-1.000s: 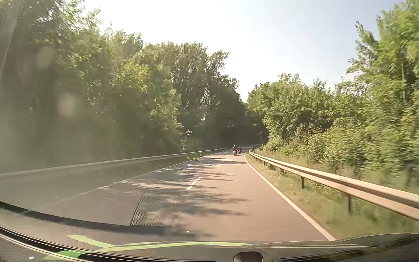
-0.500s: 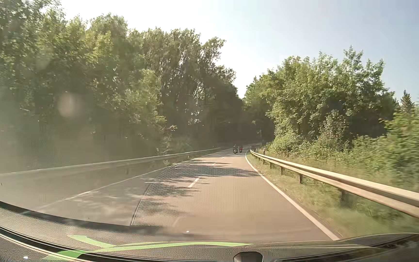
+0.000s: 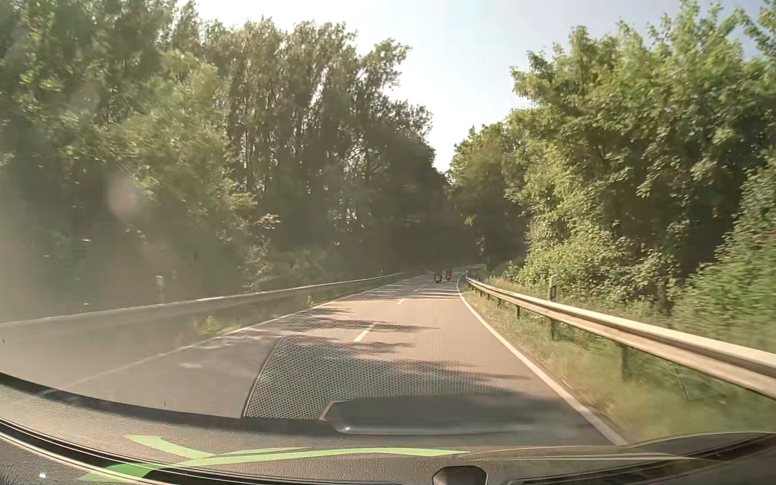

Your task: Follow the waypoints while adhering to traffic rules and regulations

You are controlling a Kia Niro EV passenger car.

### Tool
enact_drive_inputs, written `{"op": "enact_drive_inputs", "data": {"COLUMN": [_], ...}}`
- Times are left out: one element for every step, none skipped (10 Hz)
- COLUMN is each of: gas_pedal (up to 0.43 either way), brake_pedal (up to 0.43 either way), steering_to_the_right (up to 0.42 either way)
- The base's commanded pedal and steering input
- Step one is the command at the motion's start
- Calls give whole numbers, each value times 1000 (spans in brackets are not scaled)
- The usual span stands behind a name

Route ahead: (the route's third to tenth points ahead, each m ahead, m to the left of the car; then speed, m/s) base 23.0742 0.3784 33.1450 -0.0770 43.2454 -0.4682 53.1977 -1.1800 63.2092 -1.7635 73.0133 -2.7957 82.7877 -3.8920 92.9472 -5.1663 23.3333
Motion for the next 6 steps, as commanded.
{"op": "enact_drive_inputs", "data": {"gas_pedal": [311, 311, 311, 311, 311, 311], "brake_pedal": [0, 0, 0, 0, 0, 0], "steering_to_the_right": [5, 6, 6, 7, 8, 9]}}
